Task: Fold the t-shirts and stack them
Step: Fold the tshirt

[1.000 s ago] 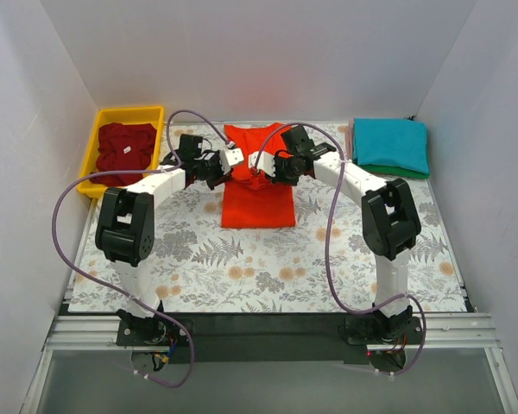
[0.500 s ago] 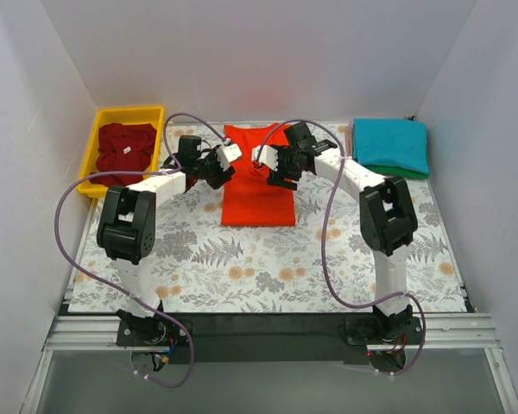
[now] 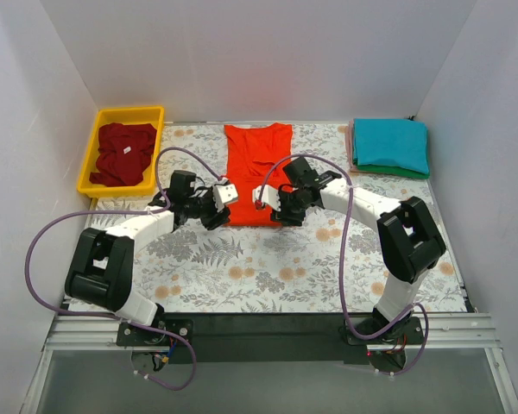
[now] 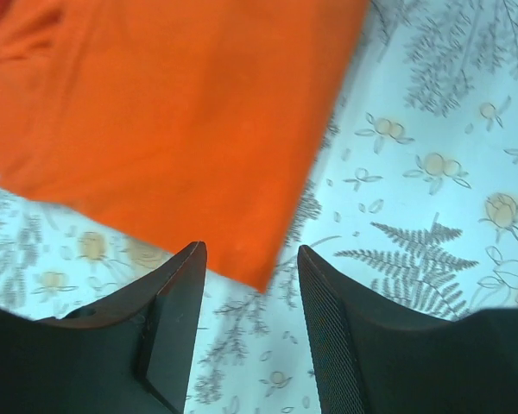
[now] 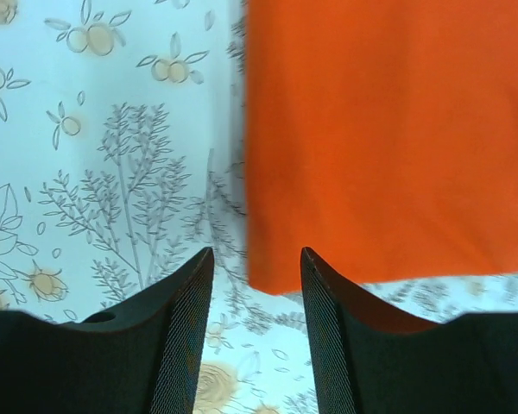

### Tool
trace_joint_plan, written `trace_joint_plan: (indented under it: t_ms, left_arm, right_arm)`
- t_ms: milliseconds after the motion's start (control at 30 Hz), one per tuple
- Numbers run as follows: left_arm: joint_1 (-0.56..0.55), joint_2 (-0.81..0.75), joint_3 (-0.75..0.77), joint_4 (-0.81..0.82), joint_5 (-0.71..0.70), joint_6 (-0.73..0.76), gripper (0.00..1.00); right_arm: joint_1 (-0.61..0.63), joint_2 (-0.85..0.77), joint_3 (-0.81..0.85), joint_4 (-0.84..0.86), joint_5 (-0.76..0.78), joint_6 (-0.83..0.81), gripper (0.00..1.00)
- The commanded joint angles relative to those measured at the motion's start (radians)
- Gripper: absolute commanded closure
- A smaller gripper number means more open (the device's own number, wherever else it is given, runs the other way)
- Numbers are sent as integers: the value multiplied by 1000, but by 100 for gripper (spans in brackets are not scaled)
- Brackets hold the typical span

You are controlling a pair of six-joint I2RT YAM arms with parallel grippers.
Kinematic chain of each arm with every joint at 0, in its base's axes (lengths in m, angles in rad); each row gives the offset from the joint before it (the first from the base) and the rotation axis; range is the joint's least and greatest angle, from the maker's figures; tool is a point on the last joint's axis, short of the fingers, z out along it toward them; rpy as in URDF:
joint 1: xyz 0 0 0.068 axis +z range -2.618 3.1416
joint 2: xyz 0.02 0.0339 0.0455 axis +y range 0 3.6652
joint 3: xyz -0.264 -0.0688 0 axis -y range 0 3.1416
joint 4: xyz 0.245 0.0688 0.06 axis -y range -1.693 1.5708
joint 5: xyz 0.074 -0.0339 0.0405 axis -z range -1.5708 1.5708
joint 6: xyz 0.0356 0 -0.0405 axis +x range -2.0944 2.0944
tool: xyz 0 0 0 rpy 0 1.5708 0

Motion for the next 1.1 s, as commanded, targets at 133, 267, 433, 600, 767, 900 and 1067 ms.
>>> trace_joint_plan:
  t_ms: [133, 267, 433, 600, 767, 900, 1067]
  left_arm:
    - [-30, 26, -42, 48, -33, 70, 54]
    - [-41, 88, -30, 69, -50, 87, 54]
    - [-55, 145, -24, 85, -62, 114, 57]
    - [-63, 181, -16, 77, -84, 134, 75]
    - [-63, 122, 4, 20, -59, 136, 100]
    - [-52, 44, 85, -93, -21, 96, 100]
    - [-47, -21, 164, -217, 5, 126, 100]
  right_arm:
    - [4, 46, -53, 67, 5, 15, 50]
    - [6, 68, -84, 90, 23, 4, 51]
    - [6, 96, -105, 119, 49, 3, 58]
    - [6, 96, -124, 124, 57, 7, 88]
    - [6, 38, -95, 81, 60, 52, 99]
    - [-14, -26, -11, 9, 28, 99, 99]
    - [-31, -88, 83, -66, 11, 105, 99]
